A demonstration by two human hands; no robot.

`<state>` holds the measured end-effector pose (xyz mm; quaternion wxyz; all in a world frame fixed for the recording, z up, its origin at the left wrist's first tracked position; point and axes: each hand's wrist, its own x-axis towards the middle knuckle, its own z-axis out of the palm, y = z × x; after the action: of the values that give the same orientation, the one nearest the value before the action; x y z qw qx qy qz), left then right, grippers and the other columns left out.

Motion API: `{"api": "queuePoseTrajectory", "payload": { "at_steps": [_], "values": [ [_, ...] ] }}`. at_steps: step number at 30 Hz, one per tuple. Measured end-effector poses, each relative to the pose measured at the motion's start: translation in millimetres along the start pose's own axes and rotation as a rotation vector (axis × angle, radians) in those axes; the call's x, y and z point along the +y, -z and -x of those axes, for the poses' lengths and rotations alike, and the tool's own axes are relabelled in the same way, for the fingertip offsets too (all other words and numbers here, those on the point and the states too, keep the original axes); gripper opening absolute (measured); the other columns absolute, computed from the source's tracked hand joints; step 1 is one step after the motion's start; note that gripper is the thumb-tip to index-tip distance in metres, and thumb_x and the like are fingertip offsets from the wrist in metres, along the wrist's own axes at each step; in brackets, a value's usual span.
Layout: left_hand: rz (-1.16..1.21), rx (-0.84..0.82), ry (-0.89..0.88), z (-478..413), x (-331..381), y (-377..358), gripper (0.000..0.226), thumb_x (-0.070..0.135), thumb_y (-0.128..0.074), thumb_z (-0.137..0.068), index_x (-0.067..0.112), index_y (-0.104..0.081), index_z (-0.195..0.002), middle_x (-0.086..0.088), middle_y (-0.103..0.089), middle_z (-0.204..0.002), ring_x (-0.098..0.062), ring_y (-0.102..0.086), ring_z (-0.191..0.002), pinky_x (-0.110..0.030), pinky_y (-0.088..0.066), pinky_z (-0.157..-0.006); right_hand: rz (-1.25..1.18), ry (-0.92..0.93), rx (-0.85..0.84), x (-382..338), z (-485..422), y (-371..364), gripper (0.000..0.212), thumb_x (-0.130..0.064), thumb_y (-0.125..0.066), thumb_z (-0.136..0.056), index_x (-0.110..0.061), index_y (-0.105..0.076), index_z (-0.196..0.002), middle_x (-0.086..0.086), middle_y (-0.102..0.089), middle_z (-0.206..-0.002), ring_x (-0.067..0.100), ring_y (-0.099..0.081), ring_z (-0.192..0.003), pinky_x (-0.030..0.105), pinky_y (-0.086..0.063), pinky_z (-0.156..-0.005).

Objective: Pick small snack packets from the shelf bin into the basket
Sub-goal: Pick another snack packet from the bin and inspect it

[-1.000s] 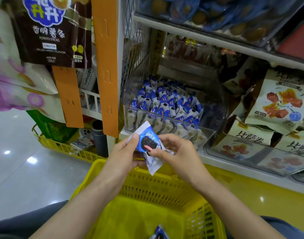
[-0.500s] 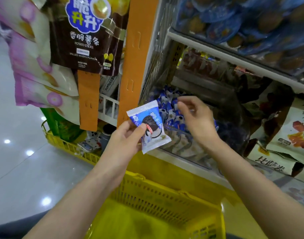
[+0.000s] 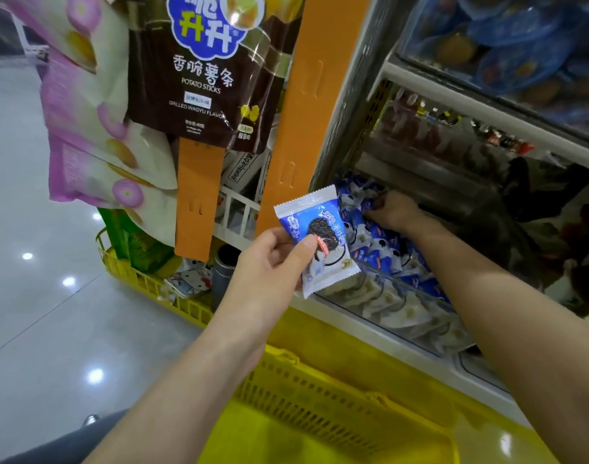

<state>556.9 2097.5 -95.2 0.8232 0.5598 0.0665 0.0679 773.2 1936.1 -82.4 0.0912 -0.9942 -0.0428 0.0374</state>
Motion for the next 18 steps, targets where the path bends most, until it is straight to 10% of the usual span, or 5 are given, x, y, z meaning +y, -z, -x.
{"api": "queuePoseTrajectory", "payload": {
  "at_steps": [8,13,18],
  "values": [
    [-0.068,-0.018,-0.044,2.0,1.3,2.2,0.014,0.026,-0.056,-0.090,0.034,-0.060,-0.101,0.007,-0.071,-0.101,-0.009,-0.065,-0.102,-0.039,-0.047,-0.098,-0.126,0.010,0.127,3.3,9.0,5.1,0.031,-0.028,-0.060,-0.089,-0.002,-0.060,-0.106,0.013,-0.057,-0.094,0.030,-0.057,-0.092,0.028,-0.035,-0.068],
    [-0.080,-0.023,-0.032,5.5,1.1,-0.7,0.015,0.023,-0.054,-0.091,0.027,-0.058,-0.105,0.002,-0.070,-0.103,-0.013,-0.066,-0.099,-0.036,-0.051,-0.093,-0.405,0.068,0.414,6.4,44.1,23.7,0.016,-0.026,-0.055,-0.092,-0.013,-0.057,-0.082,0.003,-0.056,-0.079,0.019,-0.054,-0.080,0.030,-0.041,-0.069],
    [-0.010,-0.011,0.022,10.6,1.7,-5.4,0.017,0.023,-0.053,-0.092,0.020,-0.057,-0.108,0.004,-0.072,-0.091,-0.009,-0.069,-0.086,-0.029,-0.054,-0.081,-0.766,0.250,0.432,-3.5,105.3,41.0,0.019,-0.025,-0.066,-0.085,-0.021,-0.058,-0.101,-0.009,-0.060,-0.091,0.002,-0.058,-0.083,0.009,-0.047,-0.070]
  ]
}}
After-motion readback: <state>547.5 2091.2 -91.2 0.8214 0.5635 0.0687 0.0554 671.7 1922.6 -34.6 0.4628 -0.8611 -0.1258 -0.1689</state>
